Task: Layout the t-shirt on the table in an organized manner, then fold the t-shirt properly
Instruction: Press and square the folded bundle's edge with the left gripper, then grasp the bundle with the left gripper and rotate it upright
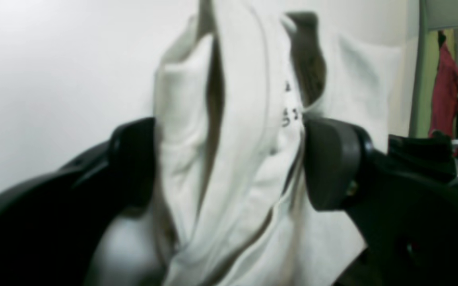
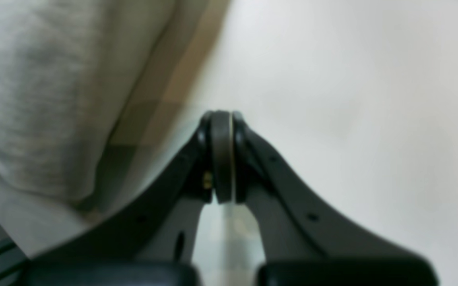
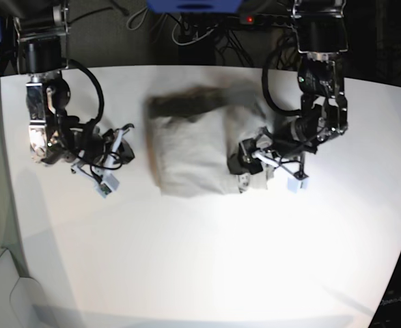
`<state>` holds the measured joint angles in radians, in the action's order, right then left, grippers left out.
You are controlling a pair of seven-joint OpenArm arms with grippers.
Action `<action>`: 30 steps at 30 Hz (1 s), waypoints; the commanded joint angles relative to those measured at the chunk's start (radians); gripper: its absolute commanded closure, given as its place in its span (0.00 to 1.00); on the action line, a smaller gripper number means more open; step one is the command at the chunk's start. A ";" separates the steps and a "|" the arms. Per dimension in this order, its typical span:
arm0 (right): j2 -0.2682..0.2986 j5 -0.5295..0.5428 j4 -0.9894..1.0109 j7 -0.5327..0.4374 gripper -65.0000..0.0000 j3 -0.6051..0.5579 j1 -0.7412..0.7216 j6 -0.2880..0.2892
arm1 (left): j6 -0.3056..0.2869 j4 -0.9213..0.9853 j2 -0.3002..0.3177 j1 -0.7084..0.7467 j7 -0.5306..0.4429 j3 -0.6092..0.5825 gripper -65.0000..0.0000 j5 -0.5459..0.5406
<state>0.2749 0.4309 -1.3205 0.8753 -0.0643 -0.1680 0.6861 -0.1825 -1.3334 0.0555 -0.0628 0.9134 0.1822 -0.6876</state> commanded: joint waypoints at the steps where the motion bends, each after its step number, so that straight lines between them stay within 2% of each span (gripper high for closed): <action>1: 0.013 0.016 -0.018 -0.018 1.00 0.005 -0.020 0.012 | 0.008 0.010 -0.001 -0.012 0.016 -0.022 0.18 0.030; 2: 0.013 0.016 -0.018 -0.018 1.00 0.005 -0.020 0.012 | 0.008 0.021 -0.001 -0.018 0.016 -0.037 0.21 0.039; 4: 0.013 0.016 -0.018 -0.018 1.00 0.005 -0.020 0.012 | 0.008 0.045 -0.001 -0.041 0.002 -0.071 0.34 0.061; 6: 0.021 0.016 -0.018 -0.018 1.00 0.005 -0.021 0.012 | 0.010 0.070 -0.001 -0.058 -0.004 -0.094 0.52 0.073; 10: 0.036 0.016 -0.018 -0.018 1.00 0.007 -0.038 0.012 | 0.010 0.128 0.007 -0.095 0.000 -0.118 0.96 0.079; 11: 0.048 0.016 -0.018 -0.018 1.00 0.008 -0.044 0.012 | 0.011 0.142 0.010 -0.104 -0.001 -0.129 1.00 0.079; 15: 0.070 0.016 -0.018 -0.018 1.00 0.010 -0.067 0.012 | 0.011 0.170 0.045 -0.150 -0.001 -0.200 1.00 0.079; 17: 0.088 0.016 -0.018 -0.018 1.00 0.022 -0.078 0.012 | 0.011 0.170 0.071 -0.184 -0.003 -0.278 1.00 0.082; 20: 0.093 0.016 -0.018 -0.018 1.00 0.091 -0.083 0.012 | 0.011 0.168 0.086 -0.249 -0.003 -0.419 1.00 0.154; 27: 0.122 0.016 -0.017 -0.011 1.00 0.206 -0.107 0.012 | 0.001 0.168 0.079 -0.380 -0.007 -0.804 1.00 0.518; 30: 0.126 0.016 -0.017 -0.008 1.00 0.231 -0.109 0.012 | -0.001 0.170 0.054 -0.400 -0.078 -0.915 0.99 0.642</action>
<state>0.3882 0.4301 -1.3205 0.8867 0.1623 -0.2550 0.6865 -0.1833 -1.1633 0.1131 -0.4534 0.8192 -0.7349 -0.0277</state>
